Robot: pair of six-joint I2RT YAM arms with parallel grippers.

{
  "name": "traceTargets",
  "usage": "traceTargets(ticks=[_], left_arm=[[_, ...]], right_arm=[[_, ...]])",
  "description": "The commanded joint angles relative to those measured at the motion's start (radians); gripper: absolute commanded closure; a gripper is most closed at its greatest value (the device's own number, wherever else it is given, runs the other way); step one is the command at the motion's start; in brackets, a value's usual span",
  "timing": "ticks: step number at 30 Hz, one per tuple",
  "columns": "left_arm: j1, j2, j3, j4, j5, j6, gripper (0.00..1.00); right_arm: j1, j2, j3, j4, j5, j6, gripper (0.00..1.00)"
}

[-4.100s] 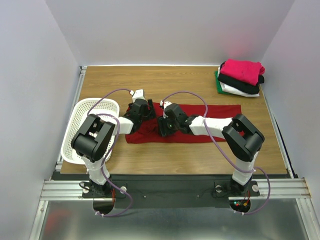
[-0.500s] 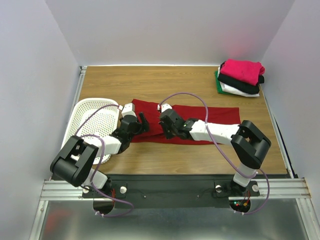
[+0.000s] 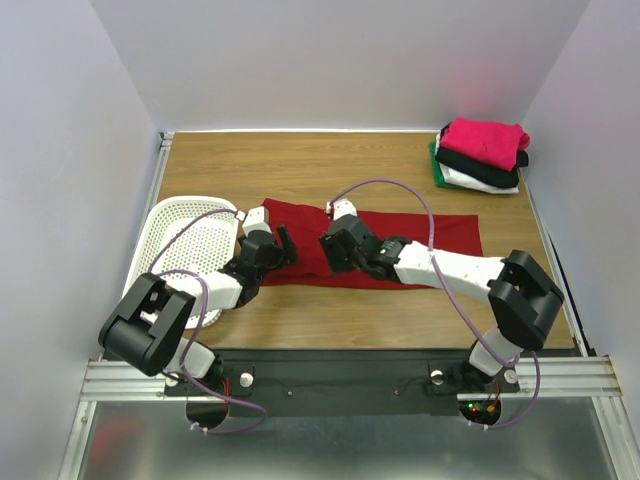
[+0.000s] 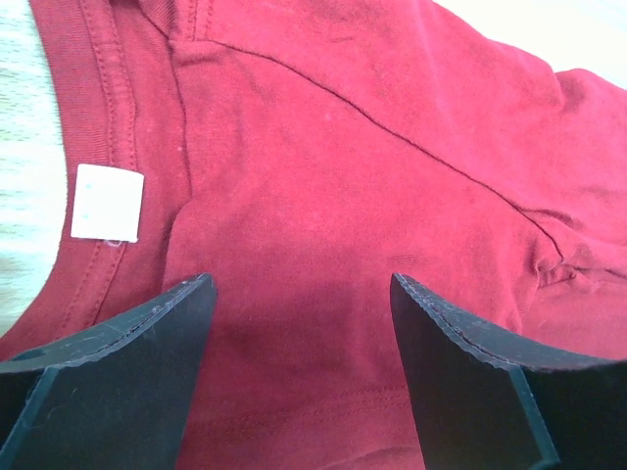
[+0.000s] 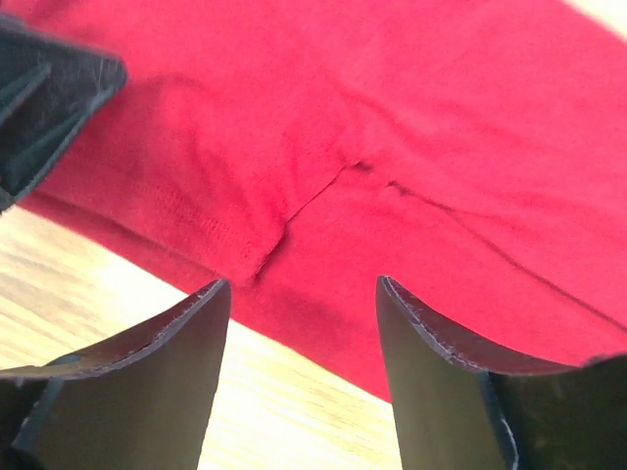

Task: Fold and stack the t-shirts
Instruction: Fold the tshirt

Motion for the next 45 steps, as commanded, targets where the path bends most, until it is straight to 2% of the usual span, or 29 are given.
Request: traceTargets(ticks=[1,11,21,26,32,37,45], left_arm=[[-0.004,-0.050,0.037,-0.051,-0.028,0.021,0.16],[-0.018,-0.118,0.083,-0.088,0.020,0.004,0.16],[-0.036,0.048,0.138,0.006,0.133,-0.017,0.16],[-0.035,0.172,0.206,0.012,0.144,0.007,0.16],[-0.023,0.295,0.288,0.012,0.139,0.027,0.16],[-0.003,0.322,0.342,0.001,0.155,0.041,0.16],[0.043,0.378,0.454,-0.043,0.178,0.073,0.16]], right_arm=[[-0.010,-0.059,0.003,0.011,0.096,-0.002,0.32],[-0.212,-0.056,-0.040,0.031,0.078,0.018,0.31],[-0.295,0.056,-0.060,0.108,0.067,0.032,0.31],[-0.309,0.104,-0.069,0.123,0.067,0.041,0.31],[-0.307,0.145,-0.086,0.131,-0.014,0.066,0.31],[-0.304,0.165,-0.107,0.142,-0.109,0.089,0.32],[-0.257,0.145,-0.147,0.142,-0.149,0.118,0.32]])
